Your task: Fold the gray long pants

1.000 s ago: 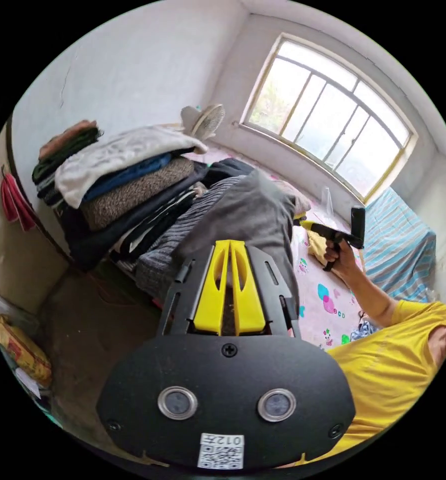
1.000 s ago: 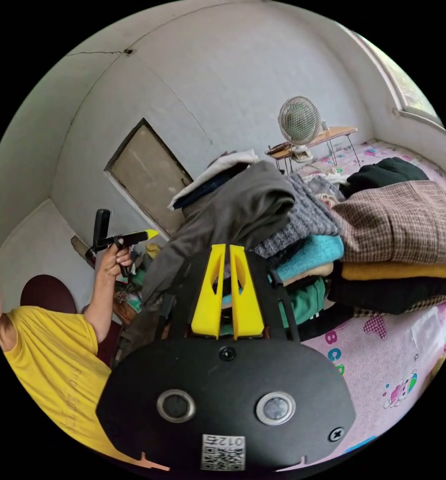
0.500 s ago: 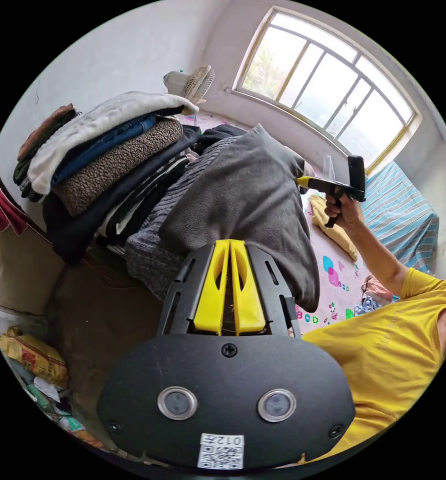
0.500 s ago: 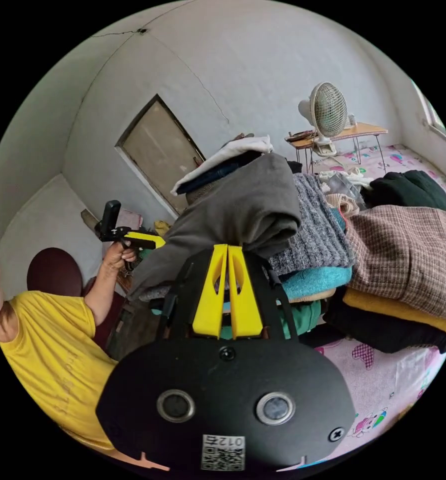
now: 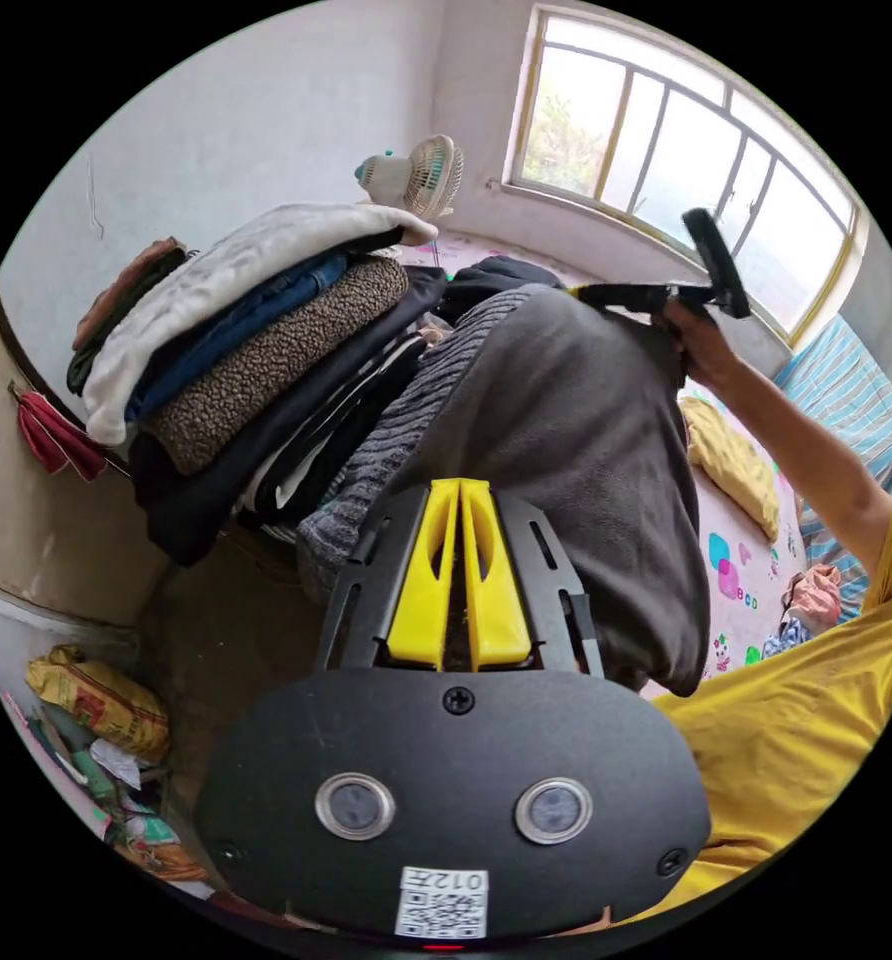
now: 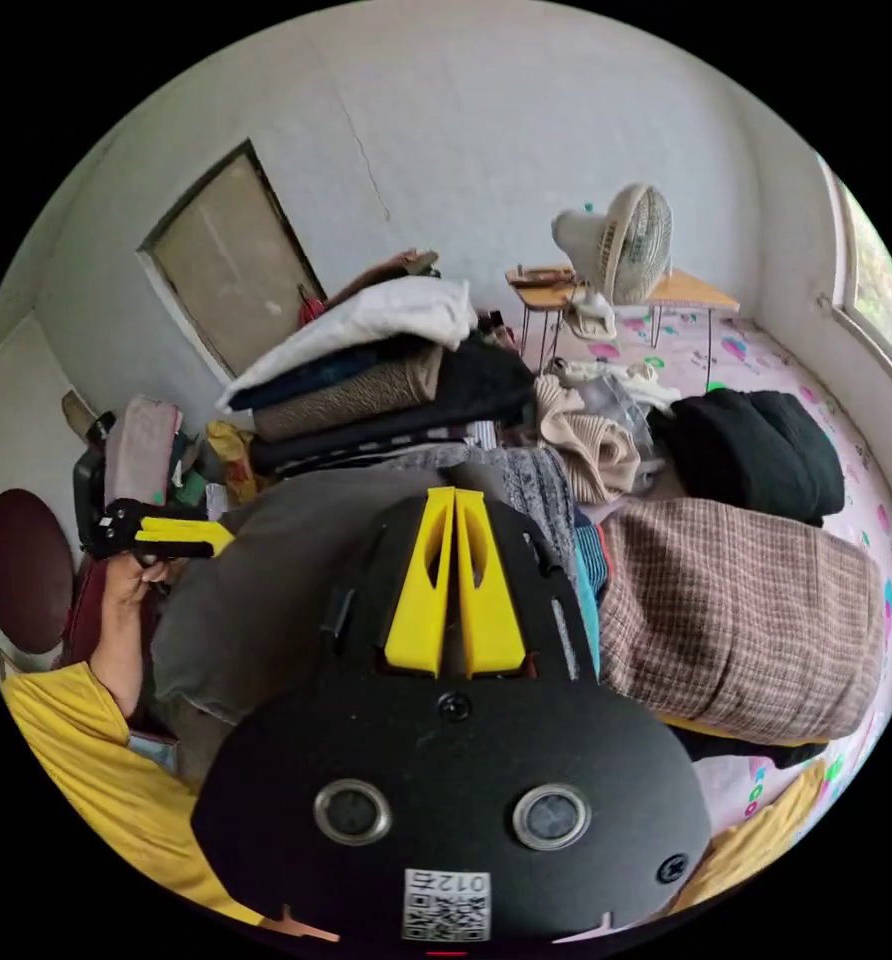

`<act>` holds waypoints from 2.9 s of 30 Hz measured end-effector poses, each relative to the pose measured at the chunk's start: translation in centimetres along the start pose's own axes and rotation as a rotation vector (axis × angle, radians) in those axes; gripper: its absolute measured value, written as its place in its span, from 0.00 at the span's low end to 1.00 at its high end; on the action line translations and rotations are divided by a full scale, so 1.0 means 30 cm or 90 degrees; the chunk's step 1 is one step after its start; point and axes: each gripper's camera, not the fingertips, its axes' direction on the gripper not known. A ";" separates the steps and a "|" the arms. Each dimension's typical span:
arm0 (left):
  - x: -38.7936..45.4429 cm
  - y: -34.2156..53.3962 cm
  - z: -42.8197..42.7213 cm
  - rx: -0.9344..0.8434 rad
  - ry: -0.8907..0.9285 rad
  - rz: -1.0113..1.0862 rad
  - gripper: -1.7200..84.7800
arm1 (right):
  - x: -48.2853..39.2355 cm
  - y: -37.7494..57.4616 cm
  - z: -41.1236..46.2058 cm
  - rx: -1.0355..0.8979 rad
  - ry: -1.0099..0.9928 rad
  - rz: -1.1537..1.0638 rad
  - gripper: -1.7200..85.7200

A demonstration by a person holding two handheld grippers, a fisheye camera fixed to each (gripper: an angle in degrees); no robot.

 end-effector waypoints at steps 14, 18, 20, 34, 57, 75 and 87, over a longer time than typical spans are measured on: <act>0.013 0.035 -0.096 0.023 -0.016 -0.036 0.02 | 0.106 0.106 -0.239 0.124 -0.153 0.087 0.03; 0.194 0.084 -0.276 0.114 -0.018 0.032 0.02 | -0.027 0.258 -0.392 0.167 -0.134 -0.007 0.03; 0.271 0.083 -0.276 0.100 0.010 0.082 0.02 | -0.077 0.303 -0.404 0.165 -0.126 -0.037 0.03; 0.336 0.136 -0.384 0.079 0.045 0.162 0.03 | -0.303 0.410 -0.468 0.165 0.005 -0.029 0.03; -0.585 -0.079 -0.382 0.003 0.228 -0.211 0.14 | -1.620 0.840 -0.361 0.087 0.025 -0.543 0.11; -0.897 -0.174 -0.642 0.083 0.240 -0.223 0.05 | -1.995 0.973 -0.259 0.060 0.269 -0.723 0.02; -1.065 -0.226 -0.704 0.091 0.253 -0.236 0.03 | -1.852 0.732 -0.284 -0.095 -0.030 -0.617 0.02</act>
